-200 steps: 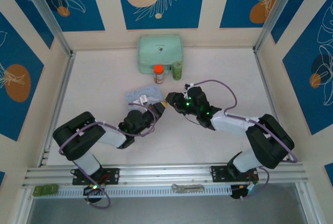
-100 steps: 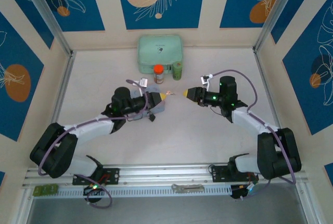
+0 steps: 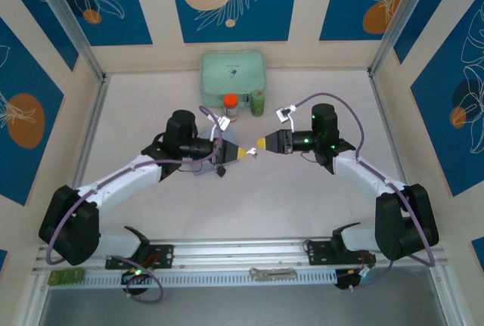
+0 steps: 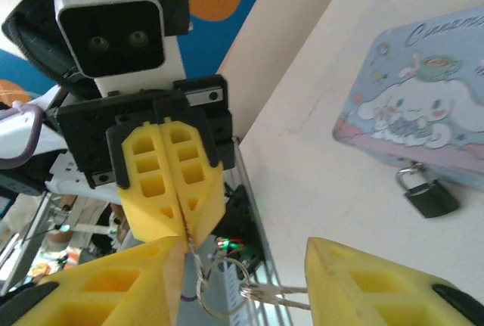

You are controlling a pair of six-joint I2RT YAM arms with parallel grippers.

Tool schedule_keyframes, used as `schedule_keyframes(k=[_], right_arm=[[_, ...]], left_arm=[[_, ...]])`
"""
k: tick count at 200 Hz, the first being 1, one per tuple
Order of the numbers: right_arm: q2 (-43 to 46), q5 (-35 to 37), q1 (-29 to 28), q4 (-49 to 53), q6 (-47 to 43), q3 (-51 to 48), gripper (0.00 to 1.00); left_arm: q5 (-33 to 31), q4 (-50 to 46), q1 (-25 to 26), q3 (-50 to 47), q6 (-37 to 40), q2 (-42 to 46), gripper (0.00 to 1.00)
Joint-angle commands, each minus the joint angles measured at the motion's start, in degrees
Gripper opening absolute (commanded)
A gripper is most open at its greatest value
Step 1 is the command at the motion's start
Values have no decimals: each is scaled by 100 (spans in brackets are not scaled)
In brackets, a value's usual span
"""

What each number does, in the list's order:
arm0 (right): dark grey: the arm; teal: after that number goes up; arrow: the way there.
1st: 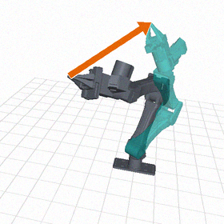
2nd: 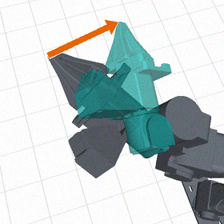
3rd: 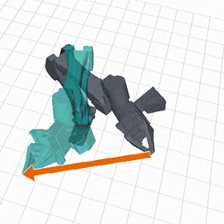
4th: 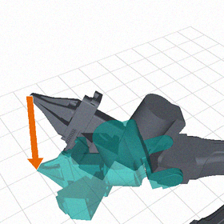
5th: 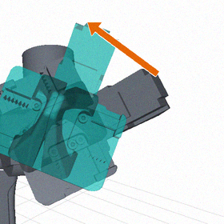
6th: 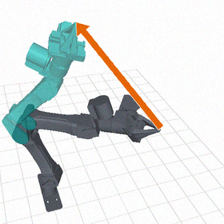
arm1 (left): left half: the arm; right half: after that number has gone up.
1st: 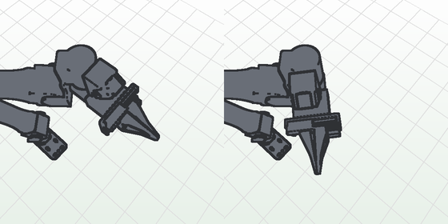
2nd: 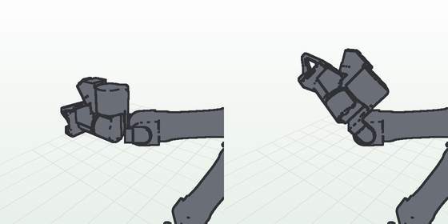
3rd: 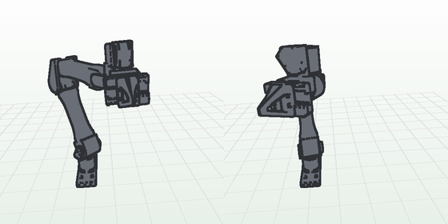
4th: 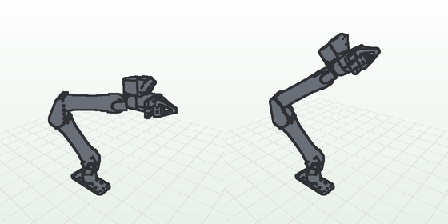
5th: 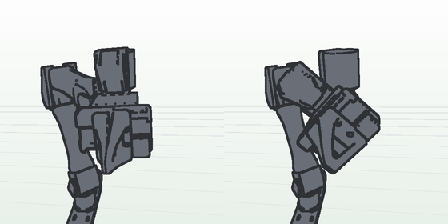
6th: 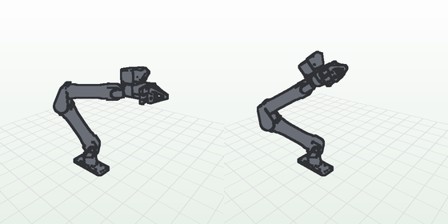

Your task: Unlock a padlock with a key

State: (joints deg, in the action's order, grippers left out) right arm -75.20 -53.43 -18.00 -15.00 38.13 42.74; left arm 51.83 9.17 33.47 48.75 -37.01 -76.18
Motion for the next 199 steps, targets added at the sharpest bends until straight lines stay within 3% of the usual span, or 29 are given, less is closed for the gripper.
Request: schedule_keyframes(k=[1,65,95,148,179,199], right_arm=[[31,-252,-165,-288,139,-51,41],[229,-233,-406,144,-77,-151,31],[210,-256,-426,8,-7,-227,21],[282,-238,-458,62,-17,-322,21],[293,-272,-485,-48,19,-345,1],[290,-262,-520,-146,37,-343,0]], left_arm=[[336,-375,-35,227,348,52,0],[347,-354,-43,262,339,-40,0],[371,-247,-52,249,264,-63,0],[257,-124,-86,158,176,-12,0],[249,62,-89,100,29,-28,0],[261,232,-89,64,-90,-28,0]])
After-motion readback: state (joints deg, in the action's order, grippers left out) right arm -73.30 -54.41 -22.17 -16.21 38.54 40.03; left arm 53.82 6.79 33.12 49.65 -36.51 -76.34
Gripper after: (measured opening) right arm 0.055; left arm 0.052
